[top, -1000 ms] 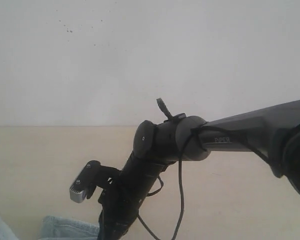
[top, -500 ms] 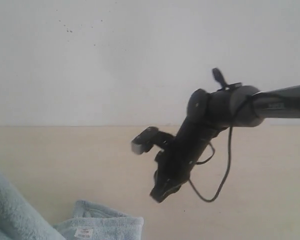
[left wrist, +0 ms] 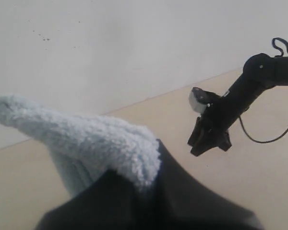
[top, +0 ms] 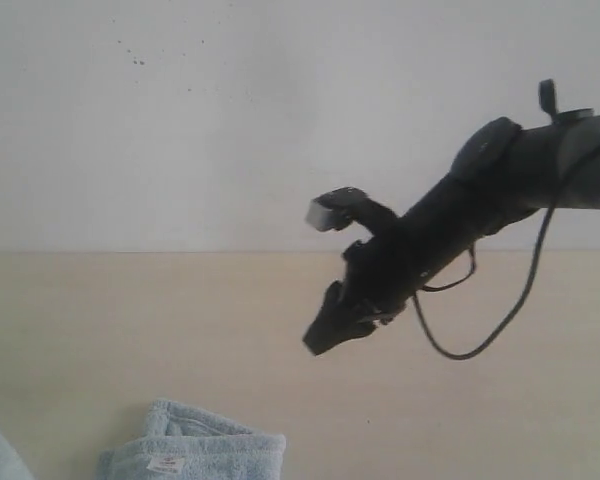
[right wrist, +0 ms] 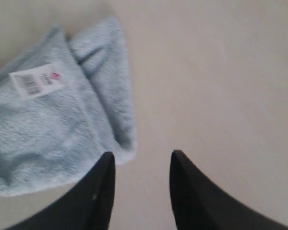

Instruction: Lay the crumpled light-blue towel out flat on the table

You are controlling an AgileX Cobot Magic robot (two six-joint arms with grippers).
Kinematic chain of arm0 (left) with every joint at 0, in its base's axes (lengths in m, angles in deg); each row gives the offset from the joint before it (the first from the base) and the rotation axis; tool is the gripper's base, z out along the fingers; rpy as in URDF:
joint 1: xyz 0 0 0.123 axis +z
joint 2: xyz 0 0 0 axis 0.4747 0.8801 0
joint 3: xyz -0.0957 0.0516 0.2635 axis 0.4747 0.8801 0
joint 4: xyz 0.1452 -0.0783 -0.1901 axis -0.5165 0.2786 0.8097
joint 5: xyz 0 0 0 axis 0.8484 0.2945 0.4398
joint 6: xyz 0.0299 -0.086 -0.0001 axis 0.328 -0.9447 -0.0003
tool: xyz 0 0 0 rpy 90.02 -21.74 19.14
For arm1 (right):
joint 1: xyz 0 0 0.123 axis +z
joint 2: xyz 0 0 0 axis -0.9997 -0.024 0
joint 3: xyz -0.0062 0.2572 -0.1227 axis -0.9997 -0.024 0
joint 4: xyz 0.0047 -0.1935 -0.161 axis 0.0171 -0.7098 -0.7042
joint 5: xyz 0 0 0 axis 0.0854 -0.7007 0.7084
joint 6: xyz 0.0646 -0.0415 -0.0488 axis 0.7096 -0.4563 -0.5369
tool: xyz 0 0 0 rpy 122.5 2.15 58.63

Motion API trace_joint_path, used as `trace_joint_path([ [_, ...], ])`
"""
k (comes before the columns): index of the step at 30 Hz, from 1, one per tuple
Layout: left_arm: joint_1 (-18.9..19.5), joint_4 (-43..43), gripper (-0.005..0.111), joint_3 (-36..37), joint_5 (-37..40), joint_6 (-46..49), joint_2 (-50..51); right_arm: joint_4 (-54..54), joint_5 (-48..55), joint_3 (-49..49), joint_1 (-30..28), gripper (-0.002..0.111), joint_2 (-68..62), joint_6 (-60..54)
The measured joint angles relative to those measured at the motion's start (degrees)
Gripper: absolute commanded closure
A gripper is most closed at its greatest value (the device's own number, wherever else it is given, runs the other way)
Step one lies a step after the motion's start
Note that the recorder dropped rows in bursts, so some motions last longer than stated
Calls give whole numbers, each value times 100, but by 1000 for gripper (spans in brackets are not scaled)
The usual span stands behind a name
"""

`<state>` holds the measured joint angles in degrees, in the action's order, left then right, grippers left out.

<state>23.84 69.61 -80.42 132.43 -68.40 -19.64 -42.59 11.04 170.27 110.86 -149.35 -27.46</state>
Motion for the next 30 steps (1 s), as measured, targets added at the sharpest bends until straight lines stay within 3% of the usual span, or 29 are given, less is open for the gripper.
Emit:
trace_joint_path([
  [4, 0, 22, 102, 321, 0, 26, -345, -492, -728, 0, 1117, 70, -50, -280],
  [7, 0, 34, 102, 522, 9, 26, -658, -953, -1348, -3, 1623, 69, -168, -296],
  [10, 0, 34, 102, 586, 22, 26, -764, -1061, -1429, -3, 1669, 49, -401, -296],
  [20, 0, 34, 102, 599, 22, 4, -806, -1000, -1323, 63, 1832, 52, -979, -446],
  [23, 0, 34, 102, 599, 22, 4, -806, -1011, -1313, 63, 1832, 61, -1139, -449],
  [28, 0, 34, 102, 599, 22, 4, -806, -1011, -1304, 63, 1832, 102, -1155, -459],
  [29, 0, 34, 102, 599, 22, 4, -806, -1011, -1304, 63, 1832, 109, -1155, -433],
  [30, 0, 34, 102, 599, 22, 4, -806, -1048, -1304, 63, 1832, 108, -1155, -375],
])
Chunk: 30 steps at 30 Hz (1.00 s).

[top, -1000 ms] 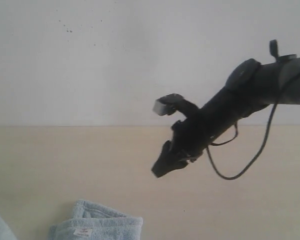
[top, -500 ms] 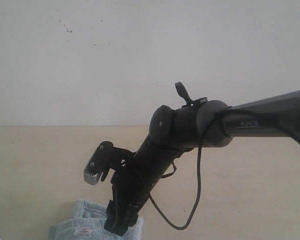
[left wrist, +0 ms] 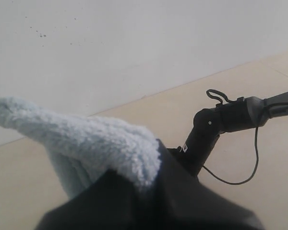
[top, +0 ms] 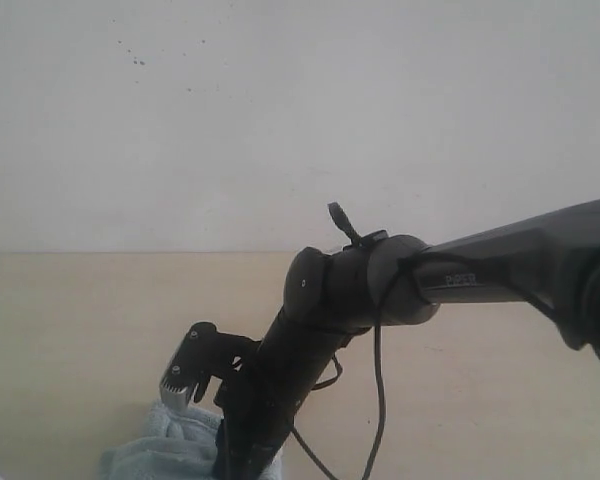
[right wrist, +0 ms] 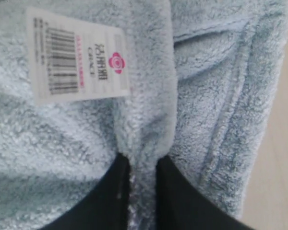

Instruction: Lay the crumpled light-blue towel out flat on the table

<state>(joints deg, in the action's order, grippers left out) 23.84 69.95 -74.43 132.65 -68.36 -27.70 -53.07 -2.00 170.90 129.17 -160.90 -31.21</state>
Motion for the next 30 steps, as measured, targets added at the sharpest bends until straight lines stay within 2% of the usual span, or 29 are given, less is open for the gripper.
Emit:
trace_joint_path([
  [4, 0, 0, 102, 0, 0, -10, 0, -331, 0, 0, 0, 101, 29, 495],
  [7, 0, 0, 102, 0, 0, -10, 0, -501, 123, 0, -216, 101, 176, 778],
  [10, 0, 0, 102, 0, 0, -10, 0, -553, 333, 0, -705, 101, 392, 945],
  [19, -231, -152, 102, 13, 173, -10, -9, -608, 946, 0, -2666, 101, 961, 1159],
  [22, -245, -238, 102, 103, 183, -10, -42, -608, 1355, 0, -3121, 101, 1007, 1337],
  [25, -255, -251, 102, 248, 197, -10, -66, -608, 1860, -15, -3439, 101, 1017, 1500],
  [30, -255, -255, 102, 448, 197, -10, -66, -633, 2131, -387, -3518, 101, 1206, 1712],
])
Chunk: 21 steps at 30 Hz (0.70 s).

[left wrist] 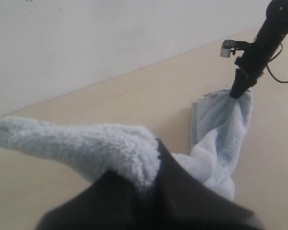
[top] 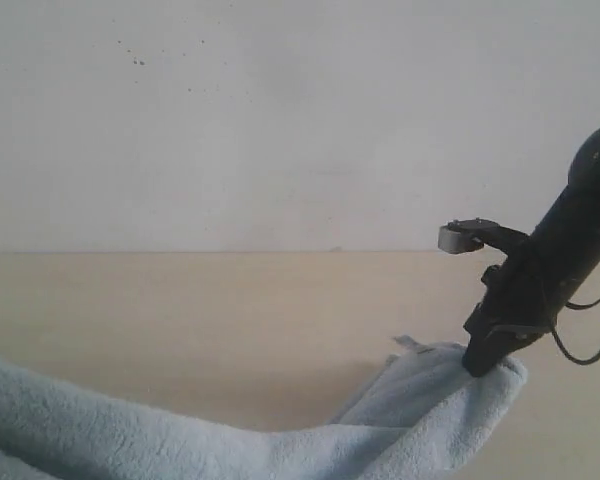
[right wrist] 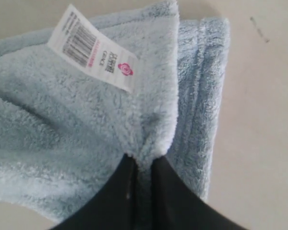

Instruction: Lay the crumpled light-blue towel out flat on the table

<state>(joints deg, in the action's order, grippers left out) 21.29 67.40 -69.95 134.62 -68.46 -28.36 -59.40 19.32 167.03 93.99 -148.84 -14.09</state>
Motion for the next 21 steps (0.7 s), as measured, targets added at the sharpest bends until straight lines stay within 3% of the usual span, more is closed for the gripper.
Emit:
trace_joint_path([
  [9, -61, -24, 102, 20, 10, 0, -66, -655, -411, -1705, 0, 99, 698, 500],
  [11, -120, -24, 102, 20, 10, 0, -66, -634, -503, -1976, 0, 85, 864, 559],
  [15, -237, -24, 102, 20, 10, 0, -66, -300, -624, -2259, -8, 42, 1380, 625],
  [21, -260, -40, 102, 20, 10, 0, -66, 145, -1184, -2301, -8, 52, 2077, 528],
])
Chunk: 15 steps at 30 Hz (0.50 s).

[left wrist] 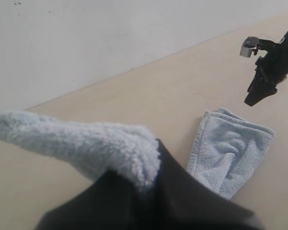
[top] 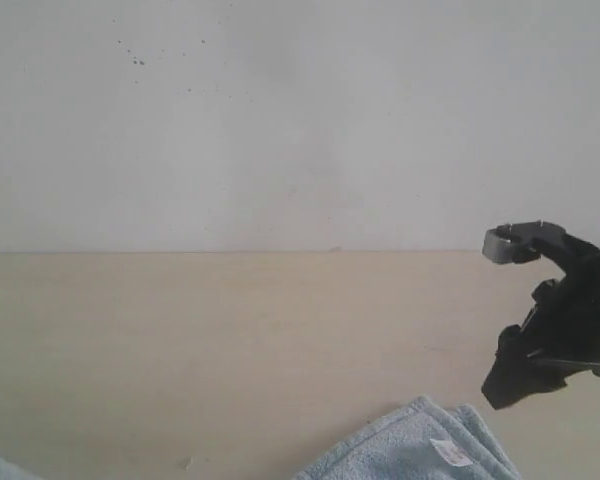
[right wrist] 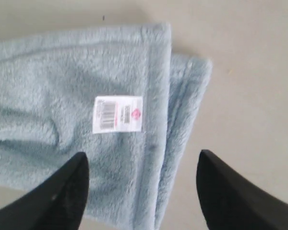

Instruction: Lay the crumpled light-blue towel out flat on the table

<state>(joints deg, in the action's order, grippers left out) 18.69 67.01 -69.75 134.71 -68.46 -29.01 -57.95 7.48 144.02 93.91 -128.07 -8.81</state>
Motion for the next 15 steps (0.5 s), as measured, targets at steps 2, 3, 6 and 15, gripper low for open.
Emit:
trace_joint_path([
  [2, 0, 0, 102, 0, 0, 9, 0, 233, -241, 0, 0, 52, 96, -177],
  [3, 0, 0, 102, 0, 0, 9, 0, 319, -324, 0, 0, 52, 104, -237],
  [6, 0, 0, 102, 0, 0, 9, 0, 445, -563, 0, 56, 52, 16, -414],
  [15, 0, 0, 102, 0, 0, 9, 0, 236, -1593, -9, 904, 52, -767, -914],
])
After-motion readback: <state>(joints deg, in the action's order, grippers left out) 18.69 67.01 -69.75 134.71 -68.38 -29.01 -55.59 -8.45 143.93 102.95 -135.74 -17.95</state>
